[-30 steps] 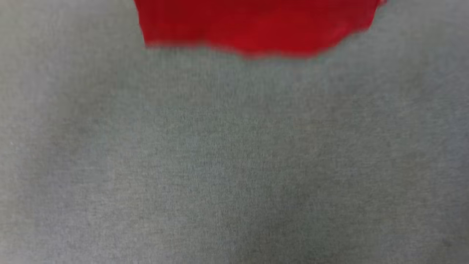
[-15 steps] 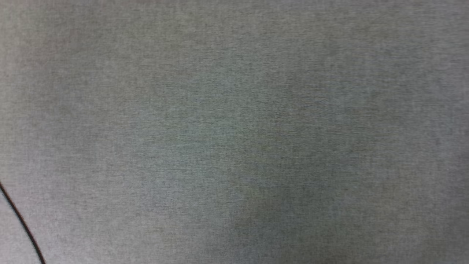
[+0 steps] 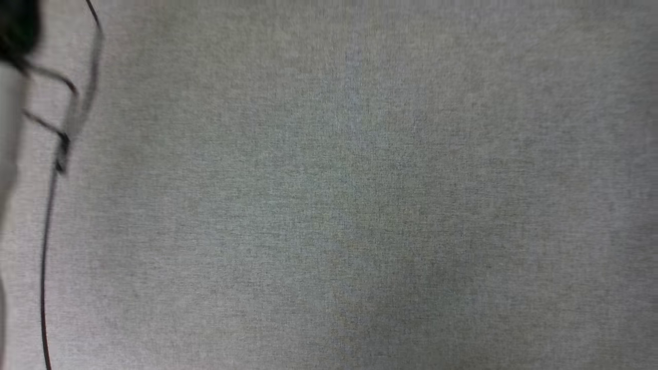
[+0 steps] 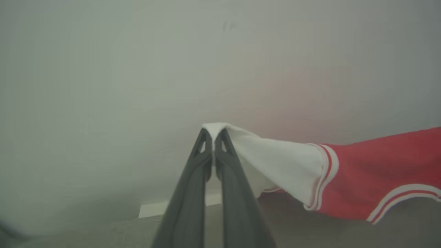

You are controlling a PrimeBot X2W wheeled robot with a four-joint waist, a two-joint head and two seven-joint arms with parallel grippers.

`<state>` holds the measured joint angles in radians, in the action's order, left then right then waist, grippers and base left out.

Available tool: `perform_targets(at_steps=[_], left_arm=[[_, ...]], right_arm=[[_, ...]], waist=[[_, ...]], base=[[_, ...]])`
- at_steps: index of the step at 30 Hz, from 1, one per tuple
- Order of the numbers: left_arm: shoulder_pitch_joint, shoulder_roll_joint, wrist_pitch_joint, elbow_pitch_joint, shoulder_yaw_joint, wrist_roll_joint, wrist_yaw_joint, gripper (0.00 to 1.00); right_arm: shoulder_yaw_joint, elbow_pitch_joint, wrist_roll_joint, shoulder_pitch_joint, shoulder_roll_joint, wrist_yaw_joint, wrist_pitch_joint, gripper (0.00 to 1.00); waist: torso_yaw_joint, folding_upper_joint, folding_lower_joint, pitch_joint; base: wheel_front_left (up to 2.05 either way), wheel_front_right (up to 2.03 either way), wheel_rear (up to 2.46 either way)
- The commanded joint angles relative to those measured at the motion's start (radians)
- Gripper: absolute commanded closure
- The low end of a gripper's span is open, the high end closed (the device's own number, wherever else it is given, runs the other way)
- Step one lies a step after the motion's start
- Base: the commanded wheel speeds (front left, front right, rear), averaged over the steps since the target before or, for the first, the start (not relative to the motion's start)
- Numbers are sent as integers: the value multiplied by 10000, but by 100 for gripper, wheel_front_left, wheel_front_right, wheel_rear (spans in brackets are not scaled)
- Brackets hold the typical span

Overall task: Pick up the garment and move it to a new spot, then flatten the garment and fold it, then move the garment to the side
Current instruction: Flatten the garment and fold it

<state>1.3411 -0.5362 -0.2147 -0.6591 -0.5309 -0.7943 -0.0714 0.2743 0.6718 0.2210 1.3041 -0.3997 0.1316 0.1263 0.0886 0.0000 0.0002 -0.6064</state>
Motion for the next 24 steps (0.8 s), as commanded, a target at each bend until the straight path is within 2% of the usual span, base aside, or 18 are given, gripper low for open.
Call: perform_targets(at_steps=[1, 5, 6, 11, 19, 24], left_arm=[[-826, -33, -29, 65, -279, 125, -36, 100], [-2448, -170, 99, 493, -689, 96, 131, 100], [-2448, -170, 99, 493, -689, 96, 131, 100], [-4309, -632, 429, 1143, -994, -33, 449, 100], [-6858, -1885, 1240, 2509, -1188, -426, 1101, 100], [-8369, -2702, 1865, 3646, -1389, -818, 1348, 100]], right_arm=[[85, 176, 310, -609, -117, -16, -65, 100], [615, 281, 905, -1819, -346, -15, 254, 100], [615, 281, 905, -1819, -346, -15, 254, 100], [972, 118, 1920, -3350, -597, -16, 830, 100], [1198, -269, 3085, -5441, -1066, -19, 1724, 100], [1166, -825, 3691, -6550, -1408, -21, 2244, 100]], waist=[[6, 0, -2, 534], [56, 0, -2, 1195], [56, 0, -2, 1195], [34, 0, -2, 1986], [-10, 0, -2, 3109], [-72, 0, -2, 3717]], base=[[0, 0, 0], [0, 0, 0], [0, 0, 0], [0, 0, 0], [0, 0, 0], [0, 0, 0]])
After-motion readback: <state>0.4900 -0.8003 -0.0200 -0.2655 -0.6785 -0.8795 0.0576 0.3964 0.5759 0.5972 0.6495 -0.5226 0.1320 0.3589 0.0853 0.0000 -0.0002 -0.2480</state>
